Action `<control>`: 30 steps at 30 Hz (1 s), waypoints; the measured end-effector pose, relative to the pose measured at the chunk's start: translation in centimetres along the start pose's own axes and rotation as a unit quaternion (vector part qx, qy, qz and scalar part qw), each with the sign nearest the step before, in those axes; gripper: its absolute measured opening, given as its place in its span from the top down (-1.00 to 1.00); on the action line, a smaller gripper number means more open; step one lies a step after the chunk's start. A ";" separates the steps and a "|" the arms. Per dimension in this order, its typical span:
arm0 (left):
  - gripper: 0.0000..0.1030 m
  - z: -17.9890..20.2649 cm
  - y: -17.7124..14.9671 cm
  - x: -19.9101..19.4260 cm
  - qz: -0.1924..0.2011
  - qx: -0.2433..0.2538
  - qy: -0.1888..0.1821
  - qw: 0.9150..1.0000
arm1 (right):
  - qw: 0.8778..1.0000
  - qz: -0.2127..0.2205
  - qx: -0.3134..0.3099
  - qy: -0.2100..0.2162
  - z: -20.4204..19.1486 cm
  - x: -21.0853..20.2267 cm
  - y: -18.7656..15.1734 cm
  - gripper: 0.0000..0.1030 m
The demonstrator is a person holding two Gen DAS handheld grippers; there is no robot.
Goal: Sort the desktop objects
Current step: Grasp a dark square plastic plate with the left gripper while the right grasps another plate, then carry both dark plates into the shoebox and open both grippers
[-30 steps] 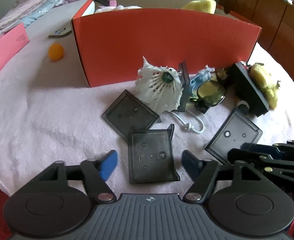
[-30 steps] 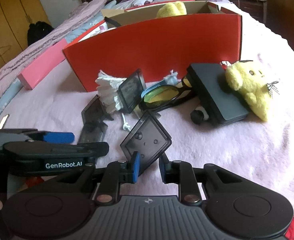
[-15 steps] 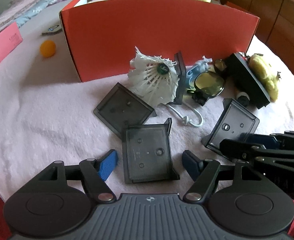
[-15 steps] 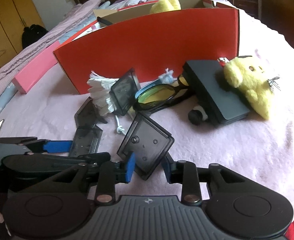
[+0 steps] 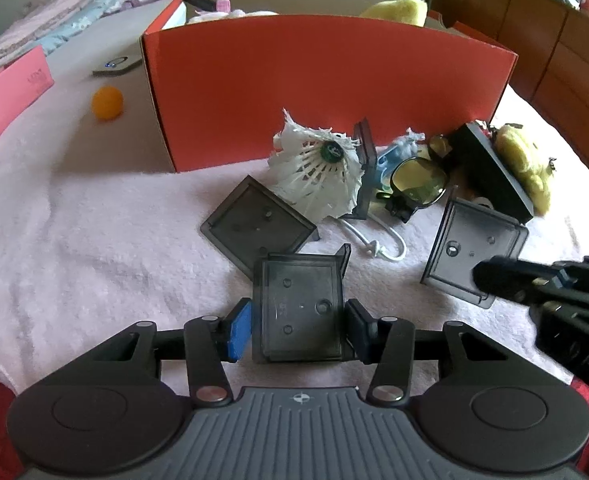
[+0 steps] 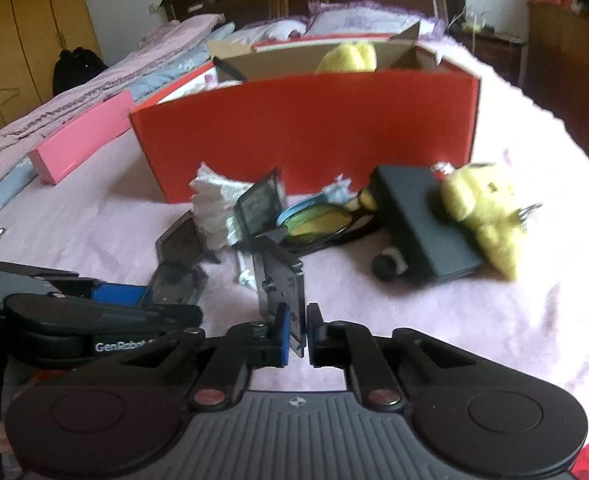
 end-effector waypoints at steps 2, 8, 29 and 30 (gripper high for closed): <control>0.03 0.1 0.0 0.0 0.000 0.001 -0.003 1.000 | 1.000 0.005 -0.006 -0.008 0.2 -0.4 0.1 0.87; 0.03 0.7 0.1 -0.4 0.005 0.012 -0.004 1.000 | 1.000 -0.010 -0.003 -0.003 0.6 0.1 0.0 0.84; 0.03 0.4 1.1 -2.3 0.029 0.005 -0.006 1.000 | 0.999 0.012 0.020 0.031 0.8 -0.4 0.6 0.88; 0.03 0.4 1.3 -2.7 0.033 0.006 -0.006 0.999 | 0.999 0.016 0.019 0.033 0.7 -0.7 0.8 0.88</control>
Point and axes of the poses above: each gripper's, at about its wrist camera, not at the fingertips, and x roughly the way its jaws point, z to its right, y to its top, the point moved 3 cm from there along x, roughly the way its jaws point, and after that the axes turned 3 degrees about x, right-handed, at the moved point
